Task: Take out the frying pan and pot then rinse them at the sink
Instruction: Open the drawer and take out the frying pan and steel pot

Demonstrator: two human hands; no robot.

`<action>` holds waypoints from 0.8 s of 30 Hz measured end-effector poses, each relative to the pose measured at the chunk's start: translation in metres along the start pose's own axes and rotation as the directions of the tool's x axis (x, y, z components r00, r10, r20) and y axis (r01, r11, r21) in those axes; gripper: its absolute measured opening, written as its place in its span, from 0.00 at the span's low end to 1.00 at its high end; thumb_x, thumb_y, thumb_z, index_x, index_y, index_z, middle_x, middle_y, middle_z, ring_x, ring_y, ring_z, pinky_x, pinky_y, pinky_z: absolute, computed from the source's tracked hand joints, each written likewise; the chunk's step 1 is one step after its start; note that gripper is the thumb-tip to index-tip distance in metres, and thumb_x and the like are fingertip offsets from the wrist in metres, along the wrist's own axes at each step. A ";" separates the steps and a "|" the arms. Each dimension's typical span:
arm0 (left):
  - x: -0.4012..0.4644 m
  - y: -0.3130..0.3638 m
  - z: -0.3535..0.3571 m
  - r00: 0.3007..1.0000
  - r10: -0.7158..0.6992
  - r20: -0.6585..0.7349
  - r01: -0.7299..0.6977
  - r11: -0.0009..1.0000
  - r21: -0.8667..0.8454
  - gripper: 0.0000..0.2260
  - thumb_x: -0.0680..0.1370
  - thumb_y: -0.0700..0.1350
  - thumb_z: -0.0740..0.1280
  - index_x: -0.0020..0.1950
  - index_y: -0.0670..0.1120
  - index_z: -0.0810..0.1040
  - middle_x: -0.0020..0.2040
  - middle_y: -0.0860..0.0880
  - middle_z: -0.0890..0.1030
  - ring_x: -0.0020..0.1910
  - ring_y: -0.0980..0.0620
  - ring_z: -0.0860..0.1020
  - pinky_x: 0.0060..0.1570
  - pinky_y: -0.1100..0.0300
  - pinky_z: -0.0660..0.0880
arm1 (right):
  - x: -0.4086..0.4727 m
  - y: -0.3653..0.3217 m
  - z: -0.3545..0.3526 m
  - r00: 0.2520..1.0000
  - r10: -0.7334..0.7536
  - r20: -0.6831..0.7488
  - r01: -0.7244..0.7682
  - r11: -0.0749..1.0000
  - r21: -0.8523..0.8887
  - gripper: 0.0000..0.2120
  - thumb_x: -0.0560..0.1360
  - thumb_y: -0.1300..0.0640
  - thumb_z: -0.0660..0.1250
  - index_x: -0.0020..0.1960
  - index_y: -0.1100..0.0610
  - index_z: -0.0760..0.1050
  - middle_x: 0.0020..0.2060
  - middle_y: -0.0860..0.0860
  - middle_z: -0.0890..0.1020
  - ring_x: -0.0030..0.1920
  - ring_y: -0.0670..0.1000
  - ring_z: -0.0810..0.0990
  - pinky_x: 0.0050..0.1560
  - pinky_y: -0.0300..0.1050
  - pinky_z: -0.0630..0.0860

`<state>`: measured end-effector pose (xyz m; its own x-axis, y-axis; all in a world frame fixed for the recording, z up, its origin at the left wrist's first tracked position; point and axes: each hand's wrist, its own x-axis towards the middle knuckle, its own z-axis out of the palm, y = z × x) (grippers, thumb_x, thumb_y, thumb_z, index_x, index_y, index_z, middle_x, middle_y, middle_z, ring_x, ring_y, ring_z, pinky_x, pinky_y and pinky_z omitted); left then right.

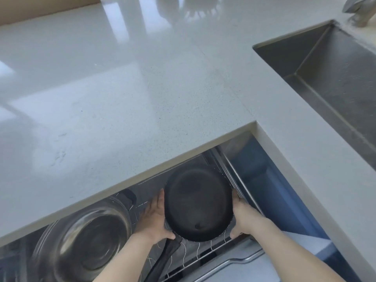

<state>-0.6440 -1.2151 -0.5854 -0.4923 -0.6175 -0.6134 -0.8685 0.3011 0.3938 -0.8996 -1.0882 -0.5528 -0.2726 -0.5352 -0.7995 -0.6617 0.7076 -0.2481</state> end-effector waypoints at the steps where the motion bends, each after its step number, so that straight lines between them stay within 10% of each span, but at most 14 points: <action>1: 0.005 -0.003 0.001 1.000 0.008 0.014 -0.007 1.000 -0.021 0.65 0.63 0.52 0.81 0.77 0.52 0.29 0.79 0.54 0.35 0.79 0.49 0.41 0.76 0.51 0.48 | 0.003 0.000 0.001 1.000 0.004 -0.007 -0.004 0.999 0.032 0.70 0.58 0.56 0.84 0.78 0.55 0.32 0.72 0.55 0.67 0.69 0.54 0.71 0.67 0.44 0.69; 5: 0.025 -0.013 0.003 0.996 0.018 0.085 -0.009 0.994 -0.107 0.68 0.59 0.49 0.83 0.76 0.55 0.28 0.79 0.56 0.35 0.79 0.51 0.49 0.75 0.53 0.58 | 0.013 0.000 0.008 1.000 0.016 -0.018 -0.014 0.991 0.133 0.70 0.59 0.59 0.83 0.77 0.51 0.28 0.69 0.53 0.69 0.65 0.54 0.73 0.65 0.44 0.71; 10: 0.035 -0.017 0.012 0.994 0.028 0.102 -0.007 0.979 -0.202 0.70 0.57 0.48 0.83 0.74 0.61 0.27 0.79 0.57 0.42 0.78 0.52 0.54 0.74 0.52 0.62 | 0.015 -0.001 0.010 0.999 0.001 -0.051 0.010 0.973 0.230 0.49 0.73 0.66 0.70 0.78 0.50 0.39 0.62 0.52 0.71 0.55 0.55 0.75 0.37 0.37 0.77; 14: 0.036 -0.020 0.017 0.992 0.023 0.125 0.019 0.946 -0.325 0.70 0.57 0.42 0.83 0.74 0.63 0.28 0.78 0.57 0.47 0.76 0.54 0.57 0.71 0.58 0.63 | 0.020 -0.004 0.018 0.998 0.019 -0.056 0.000 0.946 0.324 0.68 0.63 0.64 0.79 0.75 0.47 0.24 0.65 0.51 0.69 0.54 0.52 0.76 0.52 0.43 0.79; 24: 0.025 -0.013 -0.009 0.970 0.038 0.242 0.086 0.872 -0.482 0.64 0.62 0.40 0.78 0.73 0.63 0.27 0.77 0.53 0.56 0.73 0.52 0.64 0.66 0.60 0.71 | 0.024 -0.004 0.010 0.996 -0.083 -0.018 0.082 0.897 0.434 0.72 0.56 0.62 0.83 0.77 0.48 0.30 0.63 0.43 0.65 0.65 0.48 0.67 0.64 0.40 0.69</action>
<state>-0.6443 -1.2410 -0.5999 -0.5243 -0.4118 -0.7453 -0.7715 -0.1408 0.6205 -0.8962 -1.0988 -0.5762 -0.2292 -0.6001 -0.7664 -0.3125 0.7910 -0.5260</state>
